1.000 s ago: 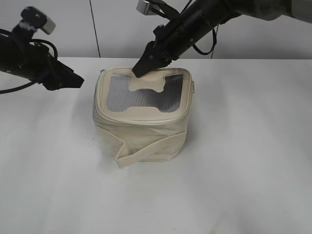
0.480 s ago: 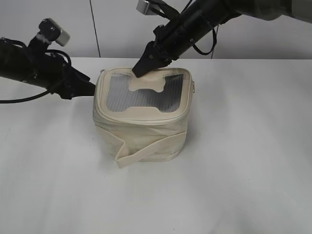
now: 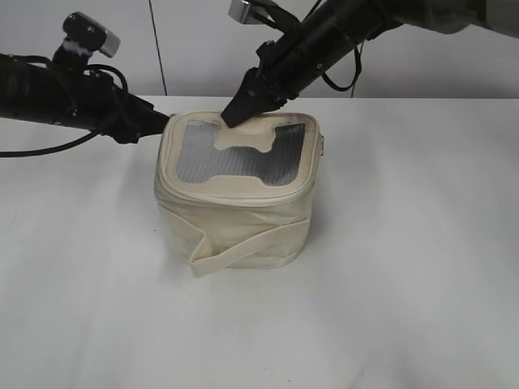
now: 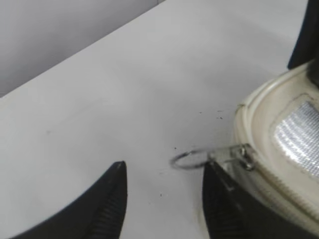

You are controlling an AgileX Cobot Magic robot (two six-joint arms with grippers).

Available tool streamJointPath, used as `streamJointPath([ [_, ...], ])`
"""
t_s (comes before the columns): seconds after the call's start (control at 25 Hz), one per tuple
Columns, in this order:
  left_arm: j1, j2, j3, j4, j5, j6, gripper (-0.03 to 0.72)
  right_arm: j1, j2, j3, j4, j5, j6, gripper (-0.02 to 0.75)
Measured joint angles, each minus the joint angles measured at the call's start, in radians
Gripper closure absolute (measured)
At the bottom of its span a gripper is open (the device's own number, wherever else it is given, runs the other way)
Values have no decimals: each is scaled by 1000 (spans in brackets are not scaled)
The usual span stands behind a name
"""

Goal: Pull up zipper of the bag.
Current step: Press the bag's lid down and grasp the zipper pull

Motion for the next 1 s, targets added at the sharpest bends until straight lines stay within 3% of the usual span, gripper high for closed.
streamJointPath([
  [0.2, 0, 0, 0, 103, -14, 18, 312, 0, 0, 0, 0, 0, 1, 686],
  [0.48, 0, 0, 0, 139, -13, 21, 314, 0, 0, 0, 0, 0, 4, 686],
  [0.68, 0, 8, 0, 140, 13, 53, 314, 0, 0, 0, 0, 0, 4, 686],
  [1.0, 0, 53, 0, 54, 34, 155, 314, 0, 0, 0, 0, 0, 4, 686],
])
